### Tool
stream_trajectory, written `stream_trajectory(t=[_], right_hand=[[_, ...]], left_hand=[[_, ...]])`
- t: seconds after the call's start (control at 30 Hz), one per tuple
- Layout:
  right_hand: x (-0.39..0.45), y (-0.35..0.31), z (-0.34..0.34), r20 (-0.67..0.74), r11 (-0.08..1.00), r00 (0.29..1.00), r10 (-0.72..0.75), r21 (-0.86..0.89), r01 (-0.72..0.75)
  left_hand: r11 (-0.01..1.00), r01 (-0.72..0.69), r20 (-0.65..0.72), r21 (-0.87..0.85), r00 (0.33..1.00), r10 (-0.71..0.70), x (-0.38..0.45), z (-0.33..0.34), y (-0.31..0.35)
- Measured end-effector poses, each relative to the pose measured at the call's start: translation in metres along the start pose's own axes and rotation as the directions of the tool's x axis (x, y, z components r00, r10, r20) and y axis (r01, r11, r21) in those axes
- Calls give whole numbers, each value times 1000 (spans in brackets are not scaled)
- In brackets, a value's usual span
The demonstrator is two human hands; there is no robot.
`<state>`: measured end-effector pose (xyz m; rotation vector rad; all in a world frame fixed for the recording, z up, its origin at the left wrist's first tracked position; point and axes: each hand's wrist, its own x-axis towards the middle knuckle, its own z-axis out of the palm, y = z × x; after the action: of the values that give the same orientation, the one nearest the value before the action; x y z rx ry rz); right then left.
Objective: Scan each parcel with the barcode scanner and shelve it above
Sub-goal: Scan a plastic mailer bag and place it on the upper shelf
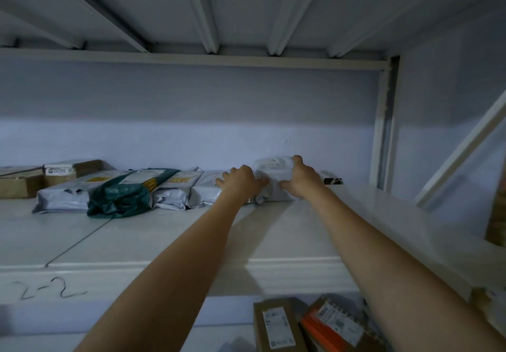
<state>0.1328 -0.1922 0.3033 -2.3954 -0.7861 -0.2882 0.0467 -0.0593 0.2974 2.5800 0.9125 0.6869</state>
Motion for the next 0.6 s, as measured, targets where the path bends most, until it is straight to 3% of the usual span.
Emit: stream_trajectory(t=[0.17,0.33,0.43,0.6], right_hand=[[-32,-20,-14,-51,988,996,73,142,-65],[-96,-35,-16,-159,958,987,3,282,43],[-143,-40,-5,-256,920,967,2,380,99],[-209,-47,10,-248,864,968,-26,481,146]], left_hand=[[942,-139,-138,-307,985,100,-25,-30,-6],[850,-194,-167,-489,978,128,-75,-50,-26],[753,-255,-219,-606,964,149,-112,-55,-43],[570,-299,-253,-765,954,161,-177,-62,-62]])
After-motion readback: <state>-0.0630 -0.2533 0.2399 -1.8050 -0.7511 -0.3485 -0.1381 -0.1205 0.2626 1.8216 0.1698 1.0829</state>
